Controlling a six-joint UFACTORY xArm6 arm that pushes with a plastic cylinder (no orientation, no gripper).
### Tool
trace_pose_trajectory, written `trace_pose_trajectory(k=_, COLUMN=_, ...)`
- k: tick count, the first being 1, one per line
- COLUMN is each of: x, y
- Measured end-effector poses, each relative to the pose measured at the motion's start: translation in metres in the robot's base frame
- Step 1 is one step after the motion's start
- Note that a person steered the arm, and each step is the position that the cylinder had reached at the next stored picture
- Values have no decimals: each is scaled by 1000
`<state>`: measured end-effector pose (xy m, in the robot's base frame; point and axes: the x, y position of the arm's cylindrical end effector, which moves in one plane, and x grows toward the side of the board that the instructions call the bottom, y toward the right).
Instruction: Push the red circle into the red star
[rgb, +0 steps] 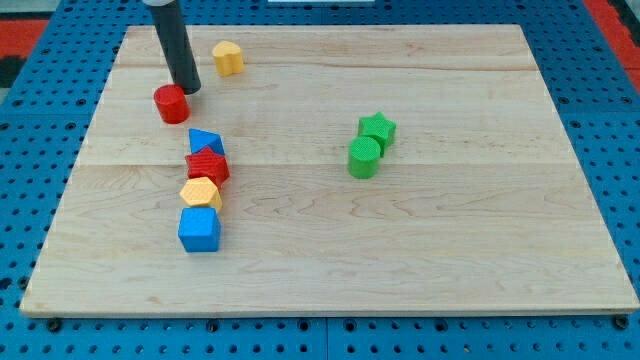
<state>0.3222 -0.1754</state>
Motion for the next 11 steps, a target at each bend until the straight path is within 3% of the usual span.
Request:
trace_pose_trajectory(k=2, x=62, y=-48)
trace_pose_trajectory(k=4, x=31, y=-76)
trace_pose_trajectory(k=5, x=76, y=-101)
trace_pose_trajectory(k=6, x=106, y=-87)
trace_pose_trajectory(k=7, x=109, y=-30)
trace_pose_trajectory(k=10, x=103, y=23)
trace_pose_trajectory(k=11, x=92, y=14)
